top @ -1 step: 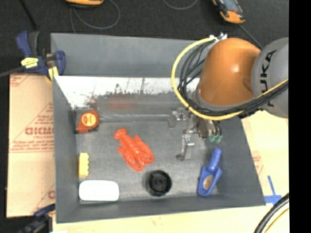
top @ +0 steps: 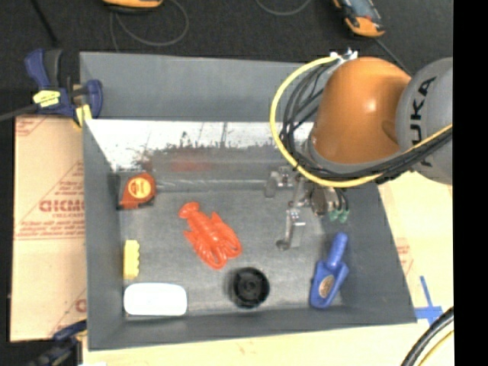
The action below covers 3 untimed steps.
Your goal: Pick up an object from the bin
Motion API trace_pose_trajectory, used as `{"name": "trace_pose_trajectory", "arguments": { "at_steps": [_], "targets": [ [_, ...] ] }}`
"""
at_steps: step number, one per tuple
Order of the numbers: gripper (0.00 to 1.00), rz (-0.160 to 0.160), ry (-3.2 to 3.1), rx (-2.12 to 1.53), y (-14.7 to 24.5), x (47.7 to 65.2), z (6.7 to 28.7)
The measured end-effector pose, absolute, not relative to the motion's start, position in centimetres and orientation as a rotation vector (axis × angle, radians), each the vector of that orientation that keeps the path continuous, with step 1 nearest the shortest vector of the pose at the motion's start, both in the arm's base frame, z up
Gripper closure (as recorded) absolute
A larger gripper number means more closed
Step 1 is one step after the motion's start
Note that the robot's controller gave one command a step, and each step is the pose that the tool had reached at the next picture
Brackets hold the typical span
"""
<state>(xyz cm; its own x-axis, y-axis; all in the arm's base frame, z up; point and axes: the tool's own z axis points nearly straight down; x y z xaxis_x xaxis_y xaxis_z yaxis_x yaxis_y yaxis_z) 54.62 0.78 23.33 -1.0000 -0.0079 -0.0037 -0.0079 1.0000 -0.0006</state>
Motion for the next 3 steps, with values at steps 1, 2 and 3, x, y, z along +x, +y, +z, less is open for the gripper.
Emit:
{"name": "trace_pose_trajectory", "arguments": {
  "at_steps": [1, 2, 3],
  "targets": [
    [0.00, 0.000, 3.128, 0.002, 1.5, 55.5, 19.3],
    [0.00, 0.002, 3.133, 0.064, 0.9, 56.0, 13.1],
    [0.00, 0.001, 3.127, 0.316, 0.9, 51.2, 10.9]
  ]
}}
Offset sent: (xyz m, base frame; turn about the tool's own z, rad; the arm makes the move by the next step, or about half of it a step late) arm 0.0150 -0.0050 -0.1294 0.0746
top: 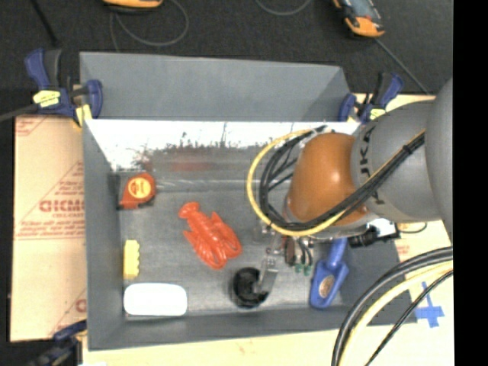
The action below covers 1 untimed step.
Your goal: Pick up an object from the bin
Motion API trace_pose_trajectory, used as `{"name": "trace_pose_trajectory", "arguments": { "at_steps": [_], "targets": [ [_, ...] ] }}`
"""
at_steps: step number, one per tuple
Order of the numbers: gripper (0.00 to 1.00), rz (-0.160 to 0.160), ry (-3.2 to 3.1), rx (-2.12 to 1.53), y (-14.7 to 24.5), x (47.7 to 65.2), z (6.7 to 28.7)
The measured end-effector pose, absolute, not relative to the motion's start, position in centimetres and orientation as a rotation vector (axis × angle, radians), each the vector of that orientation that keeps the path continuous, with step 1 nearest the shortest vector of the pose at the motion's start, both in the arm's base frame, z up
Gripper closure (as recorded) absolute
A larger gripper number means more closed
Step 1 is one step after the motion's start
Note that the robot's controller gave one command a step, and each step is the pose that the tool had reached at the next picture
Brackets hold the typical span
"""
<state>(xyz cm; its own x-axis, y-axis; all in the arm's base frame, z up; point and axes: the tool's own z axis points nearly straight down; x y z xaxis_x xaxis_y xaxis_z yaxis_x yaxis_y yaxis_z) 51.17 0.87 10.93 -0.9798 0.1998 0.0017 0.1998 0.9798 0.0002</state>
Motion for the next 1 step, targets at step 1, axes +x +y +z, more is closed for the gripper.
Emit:
{"name": "trace_pose_trajectory", "arguments": {
  "at_steps": [1],
  "targets": [
    [1.00, 0.001, -3.141, 0.074, -2.08, 48.42, 7.71]
  ]
}}
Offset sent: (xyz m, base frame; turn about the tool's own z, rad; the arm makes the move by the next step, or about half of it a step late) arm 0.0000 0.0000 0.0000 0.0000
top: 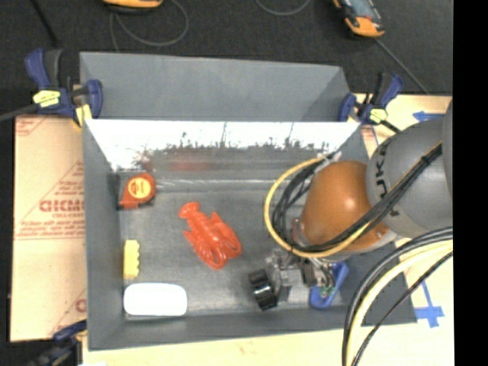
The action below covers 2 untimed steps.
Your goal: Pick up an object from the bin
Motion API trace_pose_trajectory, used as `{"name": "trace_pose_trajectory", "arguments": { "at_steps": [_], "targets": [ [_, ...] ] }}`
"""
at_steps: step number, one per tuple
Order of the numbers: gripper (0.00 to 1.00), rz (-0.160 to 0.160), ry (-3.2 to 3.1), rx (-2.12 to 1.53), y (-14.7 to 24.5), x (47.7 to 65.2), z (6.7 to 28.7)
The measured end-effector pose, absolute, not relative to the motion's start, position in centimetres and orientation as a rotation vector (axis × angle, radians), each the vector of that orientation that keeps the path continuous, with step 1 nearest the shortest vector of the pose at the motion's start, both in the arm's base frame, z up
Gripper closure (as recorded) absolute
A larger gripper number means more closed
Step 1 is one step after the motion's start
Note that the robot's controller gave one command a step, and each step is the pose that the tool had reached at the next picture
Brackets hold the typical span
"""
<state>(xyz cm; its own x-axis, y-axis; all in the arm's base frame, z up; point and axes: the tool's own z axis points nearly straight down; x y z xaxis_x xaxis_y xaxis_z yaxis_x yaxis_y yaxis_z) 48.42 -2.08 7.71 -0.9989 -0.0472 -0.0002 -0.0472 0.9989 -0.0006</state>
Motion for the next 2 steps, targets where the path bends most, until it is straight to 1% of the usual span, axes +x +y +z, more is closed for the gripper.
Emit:
{"name": "trace_pose_trajectory", "arguments": {
  "at_steps": [1, 2],
  "targets": [
    [0.00, -0.001, 3.139, -0.072, -2.07, 48.47, 7.74],
    [1.00, 0.000, 3.140, -0.071, -2.06, 48.43, 7.72]
  ]
}}
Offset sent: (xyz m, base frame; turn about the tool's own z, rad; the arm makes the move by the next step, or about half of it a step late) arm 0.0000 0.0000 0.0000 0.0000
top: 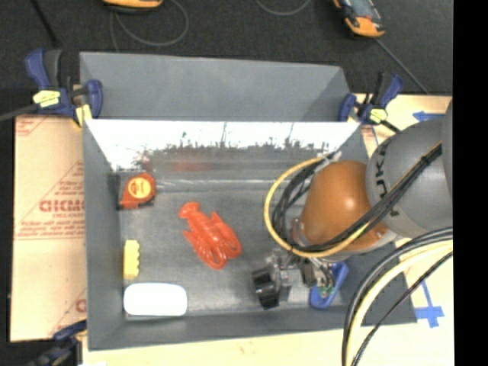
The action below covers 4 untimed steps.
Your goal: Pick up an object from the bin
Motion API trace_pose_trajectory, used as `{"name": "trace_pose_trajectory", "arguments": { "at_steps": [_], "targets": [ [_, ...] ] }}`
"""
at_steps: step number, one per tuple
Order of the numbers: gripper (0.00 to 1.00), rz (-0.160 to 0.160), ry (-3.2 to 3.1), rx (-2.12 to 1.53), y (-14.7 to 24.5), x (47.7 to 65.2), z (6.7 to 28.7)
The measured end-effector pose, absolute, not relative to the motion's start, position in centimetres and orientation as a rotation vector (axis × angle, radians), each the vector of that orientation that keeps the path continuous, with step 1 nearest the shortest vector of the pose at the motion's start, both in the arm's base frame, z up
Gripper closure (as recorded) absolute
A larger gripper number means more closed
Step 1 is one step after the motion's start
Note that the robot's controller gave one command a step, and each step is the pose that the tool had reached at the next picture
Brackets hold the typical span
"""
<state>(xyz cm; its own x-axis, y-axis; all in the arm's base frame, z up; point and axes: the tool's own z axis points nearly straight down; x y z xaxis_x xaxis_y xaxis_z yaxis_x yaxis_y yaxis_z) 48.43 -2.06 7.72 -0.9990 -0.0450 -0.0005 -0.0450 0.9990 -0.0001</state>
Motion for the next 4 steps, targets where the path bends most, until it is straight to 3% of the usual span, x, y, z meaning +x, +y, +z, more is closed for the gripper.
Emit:
{"name": "trace_pose_trajectory", "arguments": {
  "at_steps": [4],
  "targets": [
    [1.00, 0.003, 3.138, -0.066, 0.1, 49.7, 7.3]
  ]
}}
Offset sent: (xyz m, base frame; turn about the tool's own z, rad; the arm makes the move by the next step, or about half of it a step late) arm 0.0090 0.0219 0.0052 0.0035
